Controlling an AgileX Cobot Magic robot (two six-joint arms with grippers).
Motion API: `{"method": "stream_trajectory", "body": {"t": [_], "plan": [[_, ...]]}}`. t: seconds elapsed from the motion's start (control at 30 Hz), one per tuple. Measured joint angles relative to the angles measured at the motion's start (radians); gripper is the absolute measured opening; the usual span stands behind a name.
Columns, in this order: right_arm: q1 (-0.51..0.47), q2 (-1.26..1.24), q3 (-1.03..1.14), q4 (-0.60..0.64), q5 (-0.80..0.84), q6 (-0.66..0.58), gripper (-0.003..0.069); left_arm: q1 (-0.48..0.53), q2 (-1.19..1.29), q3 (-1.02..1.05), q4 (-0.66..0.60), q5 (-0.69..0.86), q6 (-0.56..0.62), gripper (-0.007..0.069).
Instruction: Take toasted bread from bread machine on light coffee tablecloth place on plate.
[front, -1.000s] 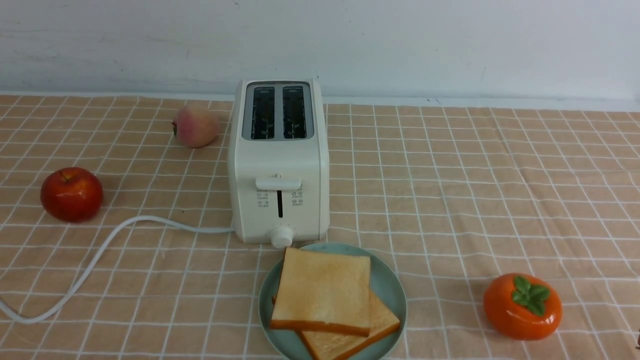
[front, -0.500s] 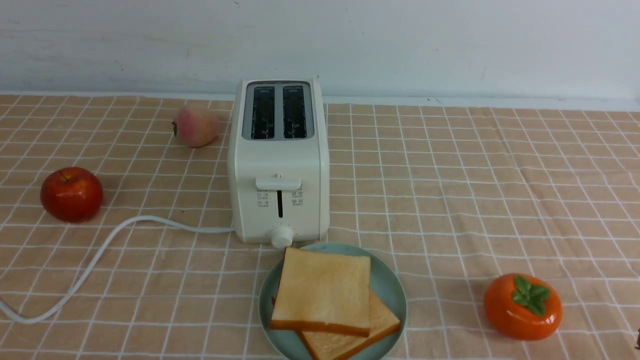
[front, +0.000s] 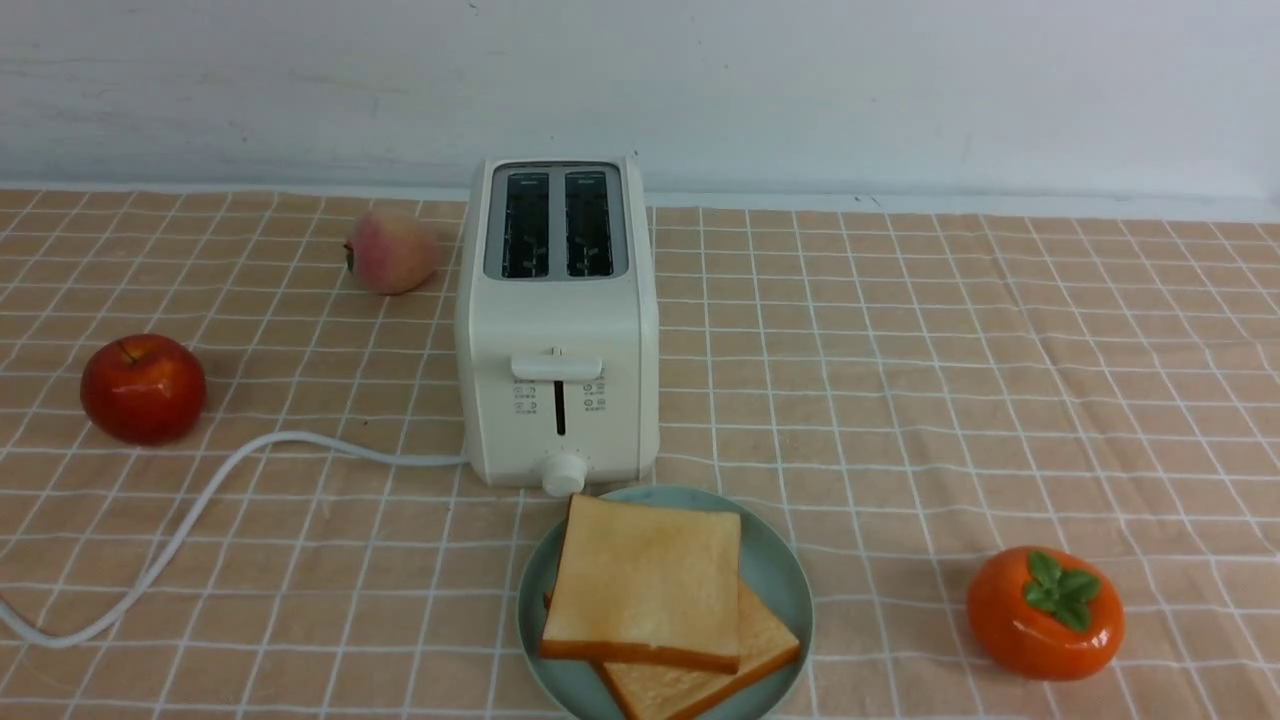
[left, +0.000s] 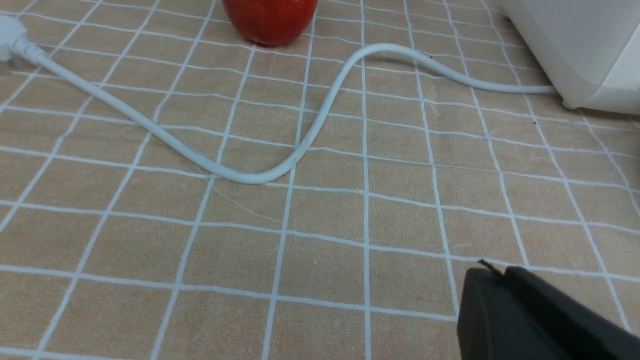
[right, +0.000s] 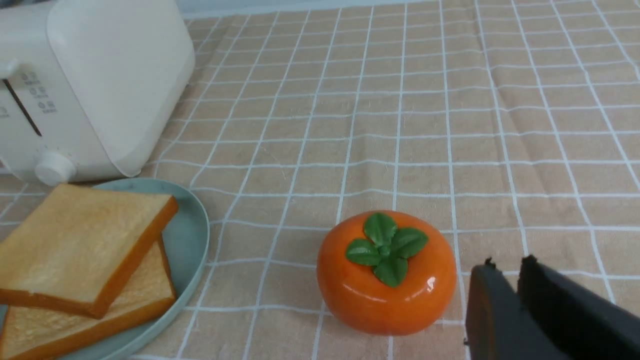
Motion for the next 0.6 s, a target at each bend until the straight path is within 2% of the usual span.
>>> {"method": "stream_trajectory", "body": {"t": [0.17, 0.27, 0.43, 0.6], "plan": [[-0.022, -0.125, 0.006, -0.066, 0.028, -0.005, 0.0087, 0.000, 0.000, 0.000, 0.000, 0.000, 0.000, 0.0020], [-0.092, -0.242, 0.060, -0.128, 0.044, -0.005, 0.0091, 0.000, 0.000, 0.000, 0.000, 0.000, 0.000, 0.0020], [-0.162, -0.311, 0.186, -0.145, 0.064, -0.004, 0.0098, 0.000, 0.000, 0.000, 0.000, -0.001, 0.000, 0.0025], [-0.220, -0.312, 0.203, -0.146, 0.119, 0.003, 0.0107, 0.000, 0.000, 0.000, 0.000, 0.000, 0.000, 0.0030]]}}
